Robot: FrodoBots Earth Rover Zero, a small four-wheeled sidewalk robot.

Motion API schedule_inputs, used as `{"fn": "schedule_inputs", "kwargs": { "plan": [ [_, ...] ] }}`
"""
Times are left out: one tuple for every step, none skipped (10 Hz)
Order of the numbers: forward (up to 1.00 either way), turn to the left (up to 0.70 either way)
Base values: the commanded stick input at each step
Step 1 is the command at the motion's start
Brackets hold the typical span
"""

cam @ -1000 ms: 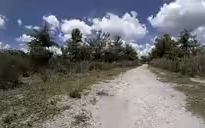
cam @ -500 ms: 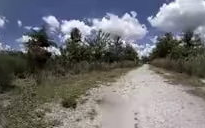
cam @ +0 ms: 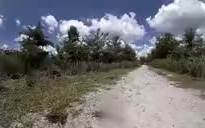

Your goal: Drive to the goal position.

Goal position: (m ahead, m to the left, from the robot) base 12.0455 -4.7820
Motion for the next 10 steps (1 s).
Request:
{"fn": "schedule_inputs", "kwargs": {
  "plan": [
    [0.70,-0.33],
    [0.70,-0.35],
    [0.70,-0.35],
    [0.70,-0.35],
    [0.70,-0.35],
    [0.70,-0.34],
    [0.70,-0.26],
    [0.70,-0.03],
    [0.70,0.00],
    [0.70,0.00]
  ]
}}
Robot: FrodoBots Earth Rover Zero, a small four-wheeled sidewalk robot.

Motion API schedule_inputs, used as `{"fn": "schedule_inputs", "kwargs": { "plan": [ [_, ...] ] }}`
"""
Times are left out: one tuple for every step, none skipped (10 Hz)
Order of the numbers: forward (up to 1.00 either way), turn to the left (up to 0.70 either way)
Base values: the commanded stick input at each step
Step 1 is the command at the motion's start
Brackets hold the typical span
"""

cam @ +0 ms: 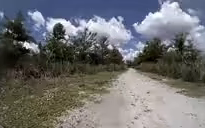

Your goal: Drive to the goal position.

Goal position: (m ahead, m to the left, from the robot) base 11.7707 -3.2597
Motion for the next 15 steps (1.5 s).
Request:
{"fn": "schedule_inputs", "kwargs": {
  "plan": [
    [0.70,0.00],
    [0.70,-0.03],
    [0.70,-0.01],
    [0.70,0.00],
    [0.70,0.00],
    [0.70,0.00],
    [0.70,0.00],
    [0.70,0.00],
    [0.70,0.00],
    [0.70,0.00],
    [0.70,0.00],
    [0.70,0.00],
    [0.70,0.00],
    [0.70,0.00],
    [0.70,0.00]
  ]
}}
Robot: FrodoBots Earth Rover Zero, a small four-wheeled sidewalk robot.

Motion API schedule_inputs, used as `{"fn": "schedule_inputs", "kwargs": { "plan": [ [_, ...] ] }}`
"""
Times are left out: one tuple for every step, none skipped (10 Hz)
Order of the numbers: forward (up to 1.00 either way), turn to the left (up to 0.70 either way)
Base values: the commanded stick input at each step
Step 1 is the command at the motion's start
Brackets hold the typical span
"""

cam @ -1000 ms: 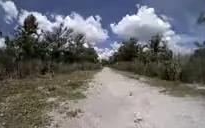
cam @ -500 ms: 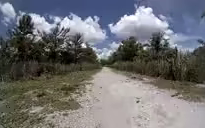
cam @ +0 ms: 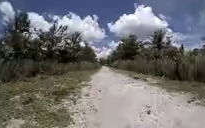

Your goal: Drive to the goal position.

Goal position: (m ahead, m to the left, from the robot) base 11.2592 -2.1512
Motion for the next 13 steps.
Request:
{"fn": "schedule_inputs", "kwargs": {
  "plan": [
    [0.70,0.00],
    [0.70,0.00],
    [0.70,0.00],
    [0.70,0.00],
    [0.70,0.00],
    [0.70,0.00],
    [0.70,0.00],
    [0.70,0.00],
    [0.70,0.00],
    [0.70,0.00],
    [0.70,0.00],
    [0.70,0.00],
    [0.70,0.00]
  ]
}}
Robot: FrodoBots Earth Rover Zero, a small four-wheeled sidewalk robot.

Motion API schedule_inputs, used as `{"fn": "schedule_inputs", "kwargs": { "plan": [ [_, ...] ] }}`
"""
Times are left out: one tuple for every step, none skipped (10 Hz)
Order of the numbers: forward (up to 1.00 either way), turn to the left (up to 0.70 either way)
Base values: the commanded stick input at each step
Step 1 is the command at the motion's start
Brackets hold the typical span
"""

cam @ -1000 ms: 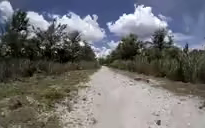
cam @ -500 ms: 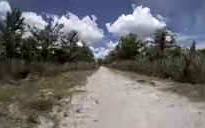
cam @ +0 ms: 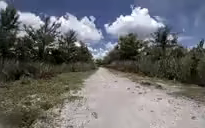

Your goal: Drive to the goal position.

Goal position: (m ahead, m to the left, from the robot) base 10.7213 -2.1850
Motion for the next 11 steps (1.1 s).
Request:
{"fn": "schedule_inputs", "kwargs": {
  "plan": [
    [0.70,0.00],
    [0.70,0.00],
    [0.70,0.00],
    [0.70,0.00],
    [0.70,0.00],
    [0.70,0.00],
    [0.70,0.00],
    [0.70,0.00],
    [0.70,0.00],
    [0.70,0.00],
    [0.70,0.00]
  ]
}}
